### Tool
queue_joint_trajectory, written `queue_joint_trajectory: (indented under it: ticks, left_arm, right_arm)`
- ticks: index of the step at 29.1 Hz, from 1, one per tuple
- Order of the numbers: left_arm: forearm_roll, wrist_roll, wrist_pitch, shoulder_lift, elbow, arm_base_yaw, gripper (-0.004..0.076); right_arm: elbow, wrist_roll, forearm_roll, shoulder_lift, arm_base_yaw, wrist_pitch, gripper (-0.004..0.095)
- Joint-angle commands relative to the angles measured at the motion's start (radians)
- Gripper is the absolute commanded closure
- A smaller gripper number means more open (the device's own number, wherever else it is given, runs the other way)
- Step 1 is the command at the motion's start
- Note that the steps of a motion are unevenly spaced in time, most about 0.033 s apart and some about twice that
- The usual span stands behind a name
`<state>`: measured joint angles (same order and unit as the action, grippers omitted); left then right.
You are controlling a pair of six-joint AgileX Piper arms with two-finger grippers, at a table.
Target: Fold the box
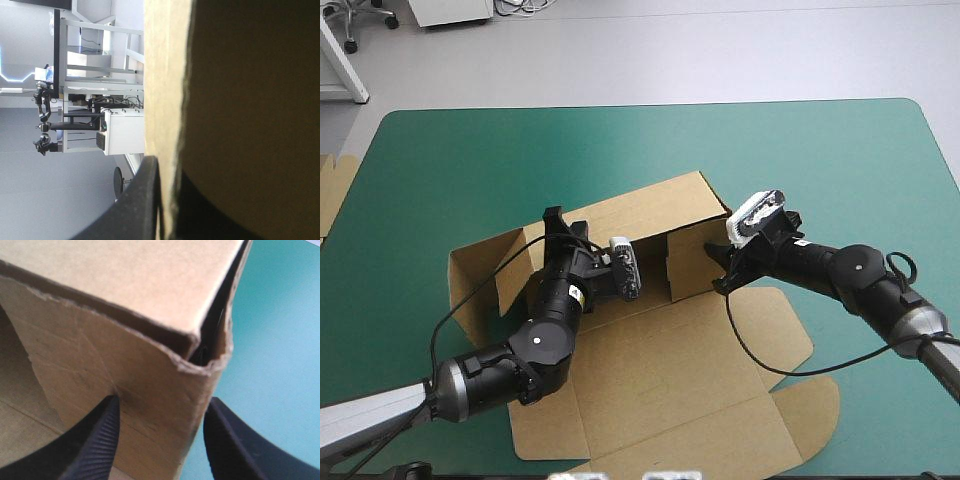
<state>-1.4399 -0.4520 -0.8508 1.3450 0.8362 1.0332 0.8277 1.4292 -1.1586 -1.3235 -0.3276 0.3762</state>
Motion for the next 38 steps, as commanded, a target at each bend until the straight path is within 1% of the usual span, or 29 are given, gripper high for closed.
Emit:
queue_joint_trajectory:
  ticks: [1, 8, 11, 16, 17, 22, 24, 26, 29, 32, 33, 34, 35, 36, 38]
  left_arm:
    - [0.012, -0.023, 0.009, -0.023, 0.017, 0.006, 0.0734]
    - [0.012, -0.026, 0.006, -0.023, 0.017, 0.006, 0.0734]
    - [0.016, -0.027, 0.006, -0.023, 0.017, 0.006, 0.0734]
    - [0.016, -0.039, 0.014, -0.023, 0.017, 0.006, 0.0734]
    - [0.016, -0.042, 0.014, -0.023, 0.017, 0.006, 0.0734]
    - [0.016, -0.044, 0.014, -0.023, 0.017, 0.006, 0.0734]
    - [0.016, -0.044, 0.014, -0.023, 0.017, 0.006, 0.0734]
    - [0.016, -0.044, 0.014, -0.023, 0.017, 0.006, 0.0734]
    - [0.016, -0.044, 0.014, -0.023, 0.017, 0.006, 0.0734]
    - [0.016, -0.045, 0.013, -0.023, 0.017, 0.006, 0.0734]
    - [0.016, -0.045, 0.013, -0.023, 0.017, 0.006, 0.0734]
    - [0.016, -0.049, 0.011, -0.023, 0.017, 0.006, 0.0734]
    - [0.016, -0.049, 0.011, -0.023, 0.017, 0.006, 0.0734]
    - [0.016, -0.049, 0.009, -0.023, 0.017, 0.006, 0.0734]
    - [0.016, -0.049, 0.007, -0.023, 0.017, 0.006, 0.0734]
  right_arm:
    - [0.032, 0.05, -0.094, 0.004, -0.006, -0.025, 0.0434]
    - [0.034, 0.145, -0.165, -0.025, -0.051, -0.069, 0.0434]
    - [0.034, 0.15, -0.17, -0.041, -0.057, -0.104, 0.0434]
    - [0.042, 0.15, -0.18, -0.055, -0.057, -0.115, 0.0434]
    - [0.044, 0.159, -0.198, -0.058, -0.057, -0.115, 0.0434]
    - [0.047, 0.321, -0.366, -0.072, -0.057, -0.119, 0.0436]
    - [0.047, 0.368, -0.414, -0.077, -0.061, -0.121, 0.0436]
    - [0.047, 0.407, -0.443, -0.082, -0.066, -0.127, 0.0436]
    - [0.047, 0.41, -0.445, -0.084, -0.075, -0.149, 0.0455]
    - [0.047, 0.41, -0.445, -0.084, -0.075, -0.155, 0.0519]
    - [0.047, 0.41, -0.467, -0.084, -0.075, -0.159, 0.0644]
    - [0.047, 0.405, -0.472, -0.084, -0.075, -0.159, 0.0734]
    - [0.047, 0.402, -0.472, -0.084, -0.075, -0.157, 0.0891]
    - [0.045, 0.397, -0.473, -0.084, -0.075, -0.156, 0.0919]
    - [0.045, 0.39, -0.471, -0.084, -0.075, -0.157, 0.0908]
